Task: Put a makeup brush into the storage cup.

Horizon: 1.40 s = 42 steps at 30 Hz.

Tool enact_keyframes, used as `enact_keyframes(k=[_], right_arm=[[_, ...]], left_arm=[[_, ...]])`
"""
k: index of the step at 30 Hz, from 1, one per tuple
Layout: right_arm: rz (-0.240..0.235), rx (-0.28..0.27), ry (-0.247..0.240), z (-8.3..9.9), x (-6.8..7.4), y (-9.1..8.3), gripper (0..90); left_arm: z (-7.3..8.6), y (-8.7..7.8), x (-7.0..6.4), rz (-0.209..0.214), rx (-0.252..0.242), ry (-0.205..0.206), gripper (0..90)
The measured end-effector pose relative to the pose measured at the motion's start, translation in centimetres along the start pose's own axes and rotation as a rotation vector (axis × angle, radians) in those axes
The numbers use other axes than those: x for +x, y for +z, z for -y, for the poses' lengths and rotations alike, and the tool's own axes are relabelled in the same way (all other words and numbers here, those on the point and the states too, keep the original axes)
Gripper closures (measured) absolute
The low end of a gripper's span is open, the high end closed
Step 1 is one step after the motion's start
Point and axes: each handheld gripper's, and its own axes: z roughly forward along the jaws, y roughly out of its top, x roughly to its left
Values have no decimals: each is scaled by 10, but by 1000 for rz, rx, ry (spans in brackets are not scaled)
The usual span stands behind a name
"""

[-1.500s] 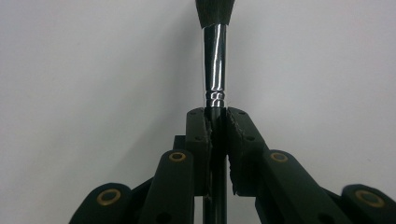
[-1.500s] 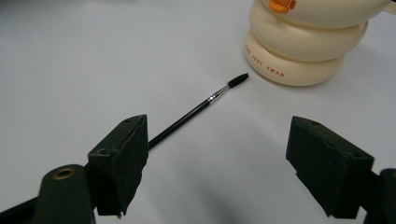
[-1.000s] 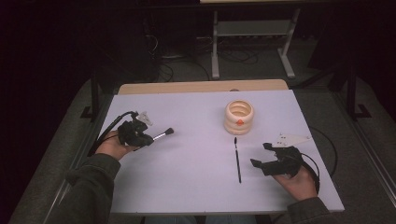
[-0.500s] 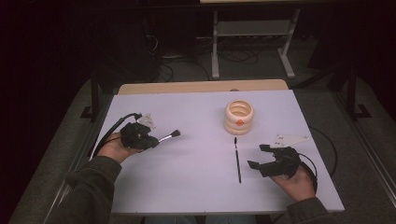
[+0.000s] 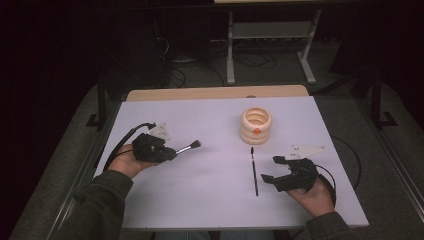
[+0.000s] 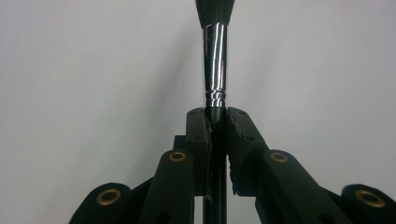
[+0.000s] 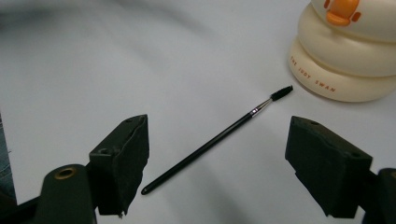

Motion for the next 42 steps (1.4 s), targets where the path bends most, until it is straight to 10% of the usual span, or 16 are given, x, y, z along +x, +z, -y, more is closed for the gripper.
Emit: enact_keyframes(k=[42], right_arm=[[-151,2,-19,-15,13,22,216]], left_arm=[[-29,0,-41,79,-126,121,794]])
